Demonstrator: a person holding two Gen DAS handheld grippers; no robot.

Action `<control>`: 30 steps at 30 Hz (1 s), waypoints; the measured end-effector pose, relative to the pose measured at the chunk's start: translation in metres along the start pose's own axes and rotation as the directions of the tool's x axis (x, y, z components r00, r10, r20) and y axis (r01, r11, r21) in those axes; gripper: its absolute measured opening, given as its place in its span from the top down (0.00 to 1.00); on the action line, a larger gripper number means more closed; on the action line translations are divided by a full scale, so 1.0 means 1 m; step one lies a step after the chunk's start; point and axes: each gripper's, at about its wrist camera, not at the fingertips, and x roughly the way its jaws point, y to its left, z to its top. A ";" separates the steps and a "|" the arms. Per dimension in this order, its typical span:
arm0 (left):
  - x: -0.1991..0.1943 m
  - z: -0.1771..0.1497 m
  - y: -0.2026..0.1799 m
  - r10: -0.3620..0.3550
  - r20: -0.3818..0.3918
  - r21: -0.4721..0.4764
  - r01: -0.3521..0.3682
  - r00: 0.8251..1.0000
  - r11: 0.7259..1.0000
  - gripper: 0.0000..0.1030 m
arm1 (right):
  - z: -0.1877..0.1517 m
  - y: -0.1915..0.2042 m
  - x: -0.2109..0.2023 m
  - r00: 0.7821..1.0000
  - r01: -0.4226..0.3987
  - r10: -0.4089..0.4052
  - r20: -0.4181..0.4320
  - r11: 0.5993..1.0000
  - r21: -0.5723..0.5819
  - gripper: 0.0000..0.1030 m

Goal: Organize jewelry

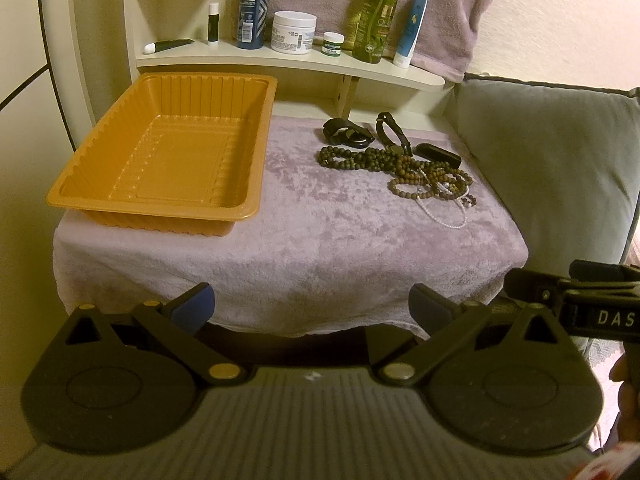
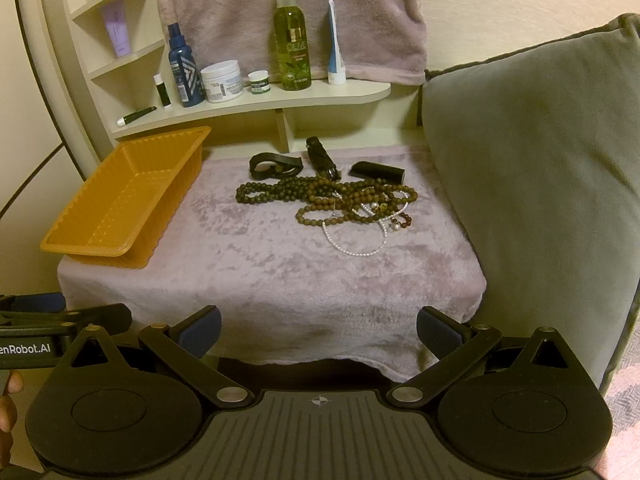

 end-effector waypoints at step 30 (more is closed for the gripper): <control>0.000 0.000 -0.001 -0.002 0.000 -0.001 0.002 1.000 1.000 0.01 | -0.001 0.000 0.000 1.000 0.000 0.000 0.005 1.000 0.001 0.00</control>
